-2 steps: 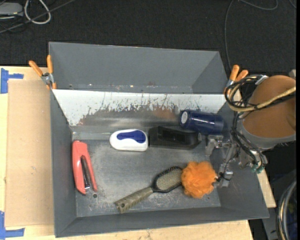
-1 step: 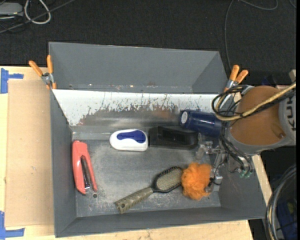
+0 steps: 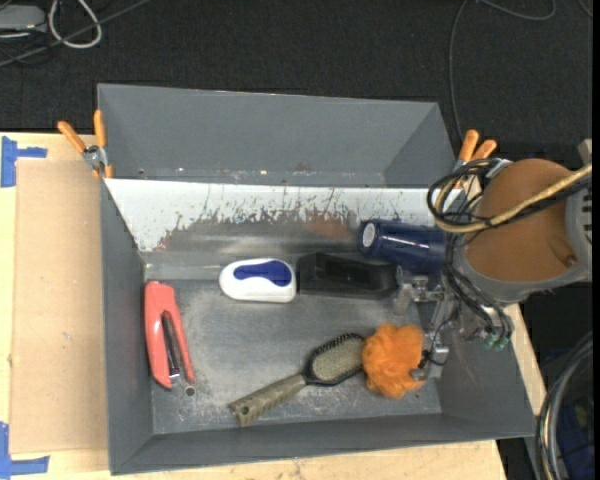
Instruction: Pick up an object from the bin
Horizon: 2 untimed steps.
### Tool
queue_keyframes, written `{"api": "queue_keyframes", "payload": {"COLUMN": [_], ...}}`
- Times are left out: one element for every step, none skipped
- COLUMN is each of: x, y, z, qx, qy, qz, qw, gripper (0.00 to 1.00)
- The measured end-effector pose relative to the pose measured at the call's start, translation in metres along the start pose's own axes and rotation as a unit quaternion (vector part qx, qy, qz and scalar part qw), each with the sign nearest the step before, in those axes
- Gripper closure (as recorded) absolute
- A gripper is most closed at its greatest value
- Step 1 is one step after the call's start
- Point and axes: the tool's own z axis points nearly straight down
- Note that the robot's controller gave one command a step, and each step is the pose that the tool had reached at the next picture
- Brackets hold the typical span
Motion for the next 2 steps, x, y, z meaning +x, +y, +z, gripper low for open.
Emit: {"api": "queue_keyframes", "payload": {"x": [0.020,0.021], "y": [0.008,0.015], "z": [0.035,0.003], "qx": [0.001,0.000], "qy": [-0.0033,0.0001], "qz": [0.022,0.017], "qw": [0.9997,0.9998], "gripper": [0.00,0.00]}}
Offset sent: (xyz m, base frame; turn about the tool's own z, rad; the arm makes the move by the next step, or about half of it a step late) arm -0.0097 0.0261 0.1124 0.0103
